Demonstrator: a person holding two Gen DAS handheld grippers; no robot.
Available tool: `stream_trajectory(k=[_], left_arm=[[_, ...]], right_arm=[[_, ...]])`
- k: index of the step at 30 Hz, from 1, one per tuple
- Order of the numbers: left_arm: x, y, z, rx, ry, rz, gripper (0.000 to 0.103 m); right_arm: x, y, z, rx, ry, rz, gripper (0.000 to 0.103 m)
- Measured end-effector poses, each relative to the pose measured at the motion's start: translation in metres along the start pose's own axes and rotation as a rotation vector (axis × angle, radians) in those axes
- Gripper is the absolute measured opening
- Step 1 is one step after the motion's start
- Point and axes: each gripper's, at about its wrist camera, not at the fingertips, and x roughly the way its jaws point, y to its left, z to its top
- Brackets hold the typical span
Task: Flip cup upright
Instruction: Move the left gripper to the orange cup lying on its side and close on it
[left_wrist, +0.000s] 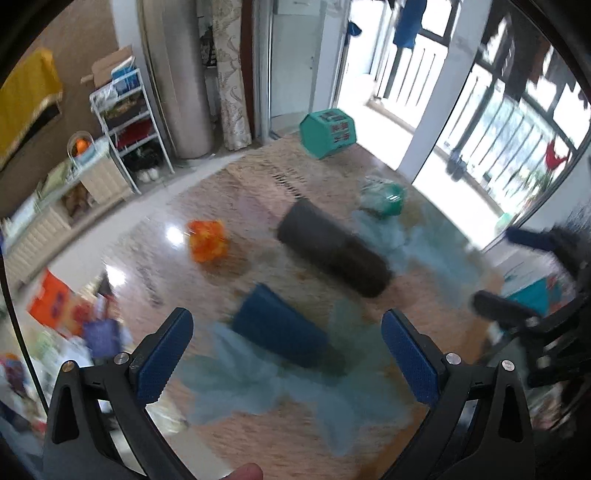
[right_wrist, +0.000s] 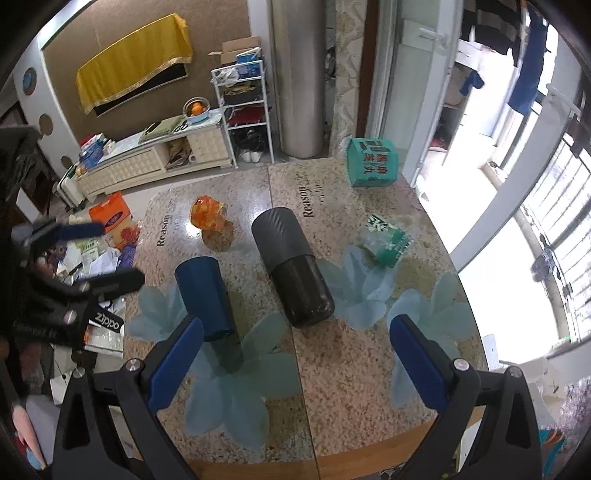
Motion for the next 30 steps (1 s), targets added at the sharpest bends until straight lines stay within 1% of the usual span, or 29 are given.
stream_trajectory(k=[3,5,6,8,11,15,17,22,26,28,30], left_arm=[[0.006,0.012,0.010,0.102,0.021,0.032,0.103],[0.009,0.019,0.016,0.198,0.010,0.071,0.103],[0.012,0.023,0.020,0.266,0.004,0.096,0.103],[0.016,0.028,0.026,0.358,0.010,0.117,0.103],[0.031,0.035,0.036,0.516,0.024,0.120,0.103],[0.055,0.041,0.048,0.663,0.055,0.109,0.103],[0.074,0.045,0.054,0.716,0.100,0.109,0.103],[0.126,0.059,0.065,0.807,0.229,0.076,0.103],[0.172,0.066,0.064,0.889,0.319,0.058,0.103],[0.193,0.069,0.062,0.915,0.370,0.032,0.103],[0.212,0.073,0.062,0.920,0.419,0.002,0.103]], right_arm=[[0.011,-0.002,0.004,-0.018,0.016,0.024,0.101],[0.021,-0.005,0.008,-0.023,0.037,0.043,0.101],[0.024,-0.005,0.009,-0.026,0.045,0.051,0.101],[0.033,-0.006,0.012,-0.036,0.068,0.068,0.101],[0.046,-0.009,0.015,-0.048,0.097,0.094,0.101],[0.061,-0.010,0.018,-0.065,0.129,0.128,0.101],[0.069,-0.010,0.021,-0.078,0.146,0.144,0.101],[0.088,-0.013,0.023,-0.093,0.200,0.160,0.101],[0.102,-0.022,0.022,-0.081,0.249,0.163,0.101],[0.107,-0.027,0.021,-0.071,0.267,0.162,0.101],[0.112,-0.031,0.020,-0.061,0.284,0.158,0.101]])
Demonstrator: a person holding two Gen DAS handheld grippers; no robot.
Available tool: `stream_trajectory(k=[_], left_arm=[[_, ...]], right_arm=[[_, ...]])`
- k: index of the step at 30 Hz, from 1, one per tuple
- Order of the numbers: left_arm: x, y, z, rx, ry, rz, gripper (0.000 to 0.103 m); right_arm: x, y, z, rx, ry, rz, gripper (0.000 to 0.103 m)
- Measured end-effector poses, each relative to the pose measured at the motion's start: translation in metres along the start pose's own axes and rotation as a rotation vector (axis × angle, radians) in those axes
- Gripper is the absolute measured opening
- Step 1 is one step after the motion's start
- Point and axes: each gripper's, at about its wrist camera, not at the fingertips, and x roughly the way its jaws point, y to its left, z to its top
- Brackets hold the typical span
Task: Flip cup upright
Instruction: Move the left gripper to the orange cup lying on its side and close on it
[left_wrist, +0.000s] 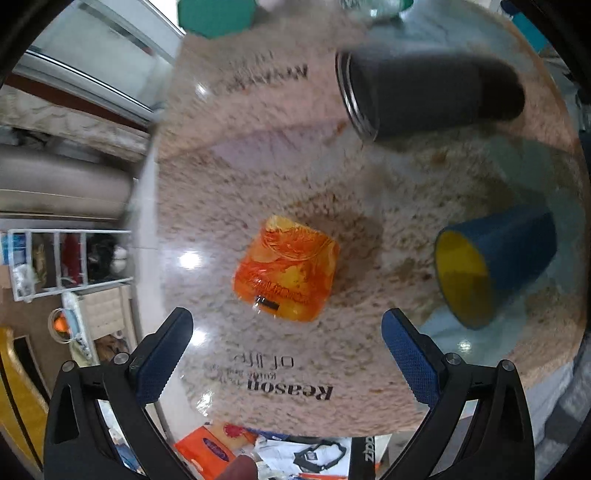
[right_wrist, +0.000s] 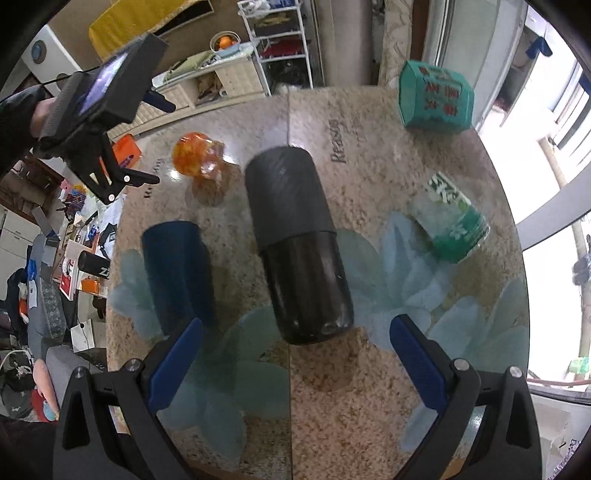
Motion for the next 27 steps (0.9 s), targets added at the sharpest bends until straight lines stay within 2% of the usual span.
stream_trajectory(k=[5,10,13,19,20,22,27], left_arm=[[0.028,0.012,0.011,0.008,0.023,-0.101,0.103],[0.043,0.017,0.022,0.025,0.015,-0.108,0.103],[0.049,0.023,0.026,0.021,0.014,-0.082,0.103],[0.063,0.043,0.019,-0.009,0.035,-0.164,0.102],[0.064,0.044,0.019,-0.015,0.034,-0.182,0.099],[0.070,0.048,0.012,-0.038,0.040,-0.213,0.075],[0.075,0.062,0.005,-0.126,0.031,-0.266,0.071]], right_arm=[[0.009,-0.011,-0.002,0.032,0.037,0.000,0.101],[0.012,-0.015,-0.005,0.049,0.045,0.005,0.101],[0.014,-0.020,-0.005,0.060,0.047,0.005,0.101],[0.015,-0.023,-0.005,0.082,0.053,0.005,0.101],[0.015,-0.023,-0.005,0.086,0.055,0.003,0.101],[0.016,-0.023,-0.004,0.092,0.059,0.000,0.101],[0.016,-0.020,-0.006,0.101,0.060,-0.010,0.101]])
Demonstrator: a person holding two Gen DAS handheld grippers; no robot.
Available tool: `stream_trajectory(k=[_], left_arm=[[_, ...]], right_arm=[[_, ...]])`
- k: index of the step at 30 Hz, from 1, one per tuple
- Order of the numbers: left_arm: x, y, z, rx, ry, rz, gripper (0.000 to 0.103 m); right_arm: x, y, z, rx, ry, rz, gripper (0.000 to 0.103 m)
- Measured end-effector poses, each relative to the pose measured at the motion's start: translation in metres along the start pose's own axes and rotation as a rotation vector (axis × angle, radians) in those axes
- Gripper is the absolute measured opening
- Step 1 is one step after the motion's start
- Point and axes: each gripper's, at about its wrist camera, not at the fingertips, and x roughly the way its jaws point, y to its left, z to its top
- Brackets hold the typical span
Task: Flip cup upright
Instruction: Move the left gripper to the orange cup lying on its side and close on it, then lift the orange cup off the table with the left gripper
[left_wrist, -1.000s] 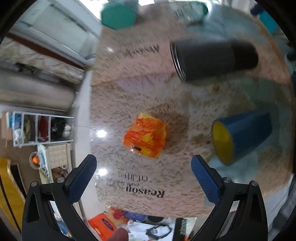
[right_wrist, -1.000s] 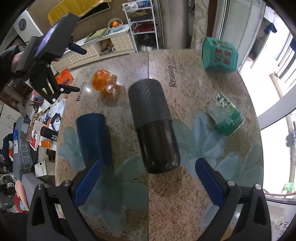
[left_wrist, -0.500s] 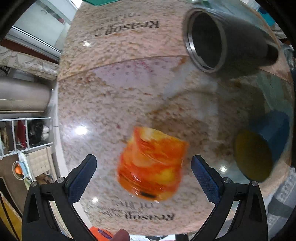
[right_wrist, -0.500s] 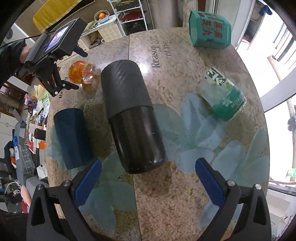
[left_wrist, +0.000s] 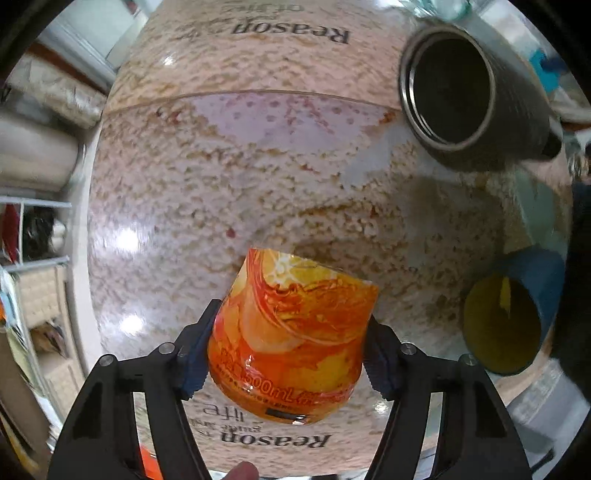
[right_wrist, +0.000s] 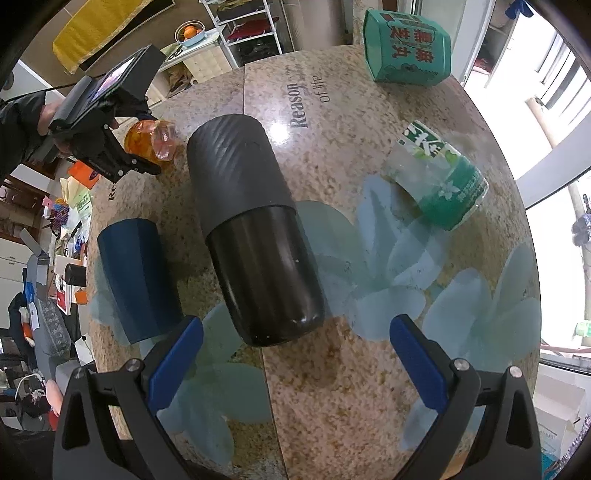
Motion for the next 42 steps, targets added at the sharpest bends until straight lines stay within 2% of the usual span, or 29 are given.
stream_trajectory(k=[3,7,10,12,15,20,25,29,34,39,42], left_arm=[[-0.004,0.015,-0.005,-0.067,-0.034,-0.001,0.071],[-0.027,0.018,-0.015,-0.149,-0.122,0.007,0.071],[-0.051,0.010,-0.019,-0.211,-0.194,0.009,0.071],[-0.069,-0.001,-0.026,-0.242,-0.226,0.038,0.071],[-0.090,-0.039,-0.026,-0.262,-0.273,0.060,0.071],[-0.129,-0.117,-0.045,-0.313,-0.344,0.054,0.071],[-0.152,-0.178,-0.053,-0.392,-0.431,-0.013,0.071],[-0.155,-0.218,-0.055,-0.488,-0.475,-0.029,0.071],[-0.147,-0.256,-0.050,-0.597,-0.495,-0.112,0.072],[-0.128,-0.284,-0.034,-0.699,-0.476,-0.116,0.072],[-0.107,-0.296,-0.023,-0.791,-0.439,-0.157,0.072]], right_arm=[[-0.001,0.002,-0.001,0.002,-0.003,0.000,0.101],[-0.005,0.007,-0.002,0.007,-0.020,0.001,0.101],[-0.012,0.013,-0.005,0.011,-0.039,0.000,0.101],[-0.016,0.017,-0.006,0.016,-0.055,0.003,0.102],[-0.026,0.022,-0.010,0.023,-0.089,-0.006,0.103],[-0.044,0.029,-0.024,0.047,-0.143,-0.022,0.103],[-0.061,0.027,-0.042,0.097,-0.193,-0.053,0.103],[-0.074,0.024,-0.058,0.125,-0.227,-0.080,0.103],[-0.076,0.017,-0.068,0.117,-0.233,-0.097,0.103],[-0.075,0.004,-0.077,0.099,-0.224,-0.090,0.103],[-0.075,-0.005,-0.081,0.079,-0.205,-0.088,0.103]])
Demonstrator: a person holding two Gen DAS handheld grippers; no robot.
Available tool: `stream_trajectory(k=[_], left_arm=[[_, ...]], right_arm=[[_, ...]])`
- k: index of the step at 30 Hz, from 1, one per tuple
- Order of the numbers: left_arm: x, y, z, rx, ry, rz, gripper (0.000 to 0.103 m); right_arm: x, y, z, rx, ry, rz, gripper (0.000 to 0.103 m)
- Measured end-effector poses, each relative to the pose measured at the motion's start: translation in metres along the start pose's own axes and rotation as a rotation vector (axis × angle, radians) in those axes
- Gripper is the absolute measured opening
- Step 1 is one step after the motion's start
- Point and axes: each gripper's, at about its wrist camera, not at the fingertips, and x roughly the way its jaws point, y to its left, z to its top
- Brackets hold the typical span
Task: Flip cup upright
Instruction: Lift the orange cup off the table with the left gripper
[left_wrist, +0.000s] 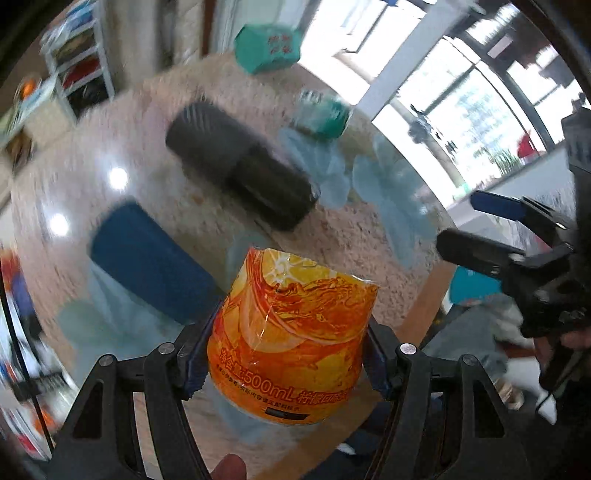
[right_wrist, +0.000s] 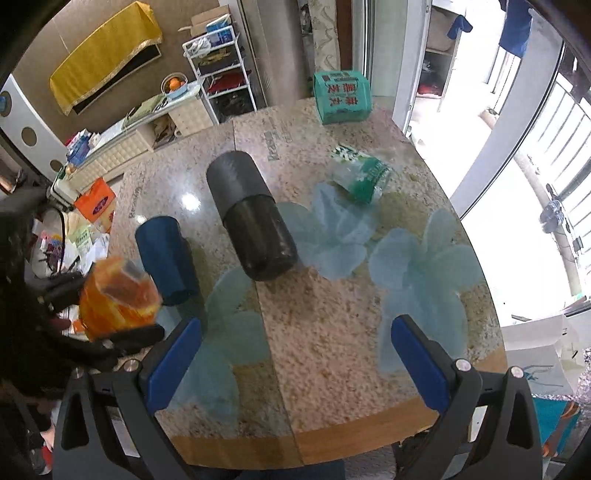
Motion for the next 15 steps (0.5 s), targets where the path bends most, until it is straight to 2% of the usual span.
stream_trajectory(k=[4,15], left_arm=[[0.036,-0.015,-0.005,-0.104,0.031,0.012,0.072],[0.113,-0.039,-0.013,-0.293,0.091,0.067,0.072]], right_arm=[[0.003,-0.012,-0.003,-0.024,0.023,0.015,0.103],[0.029,-0.046,-0.001,-0.114,0.105,0.050,0.103]])
